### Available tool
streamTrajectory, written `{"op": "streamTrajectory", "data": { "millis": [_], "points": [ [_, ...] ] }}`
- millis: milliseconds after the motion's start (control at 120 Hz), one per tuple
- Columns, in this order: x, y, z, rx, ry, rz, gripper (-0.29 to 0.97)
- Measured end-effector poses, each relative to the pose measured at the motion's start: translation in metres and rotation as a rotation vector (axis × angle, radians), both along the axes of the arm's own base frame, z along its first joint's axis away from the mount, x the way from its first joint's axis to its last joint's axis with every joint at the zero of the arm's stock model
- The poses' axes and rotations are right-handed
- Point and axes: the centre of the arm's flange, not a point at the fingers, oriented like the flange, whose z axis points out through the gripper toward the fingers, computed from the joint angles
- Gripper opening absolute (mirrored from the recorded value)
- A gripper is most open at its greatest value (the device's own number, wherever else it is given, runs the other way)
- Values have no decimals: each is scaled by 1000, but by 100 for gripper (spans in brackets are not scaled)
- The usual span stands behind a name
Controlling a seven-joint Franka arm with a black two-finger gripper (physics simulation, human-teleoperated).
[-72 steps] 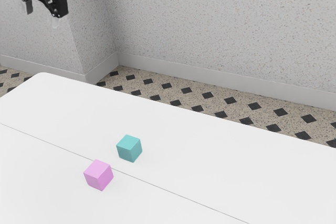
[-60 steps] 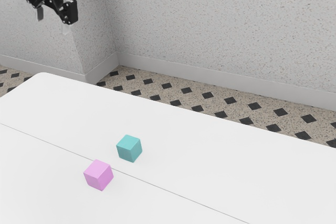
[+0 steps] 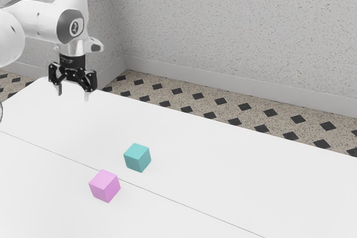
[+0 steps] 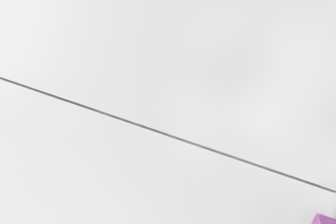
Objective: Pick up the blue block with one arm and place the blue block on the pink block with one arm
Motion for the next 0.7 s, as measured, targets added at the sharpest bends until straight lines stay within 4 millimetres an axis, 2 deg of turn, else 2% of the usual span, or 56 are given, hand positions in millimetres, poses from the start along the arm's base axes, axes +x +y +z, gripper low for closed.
{"op": "streamTrajectory", "data": {
  "millis": [108, 333, 408, 500, 592, 700],
  "points": [
    [6, -17, -25, -22, -36, 3, 68],
    [22, -72, -52, -52, -104, -26, 68],
    [23, -83, -60, -59, -109, -22, 68],
    [15, -94, -89, -70, -80, -11, 68],
    [16, -113, -117, -86, -63, -17, 68],
    [19, -125, -126, -95, -75, -18, 68]
  ]
}}
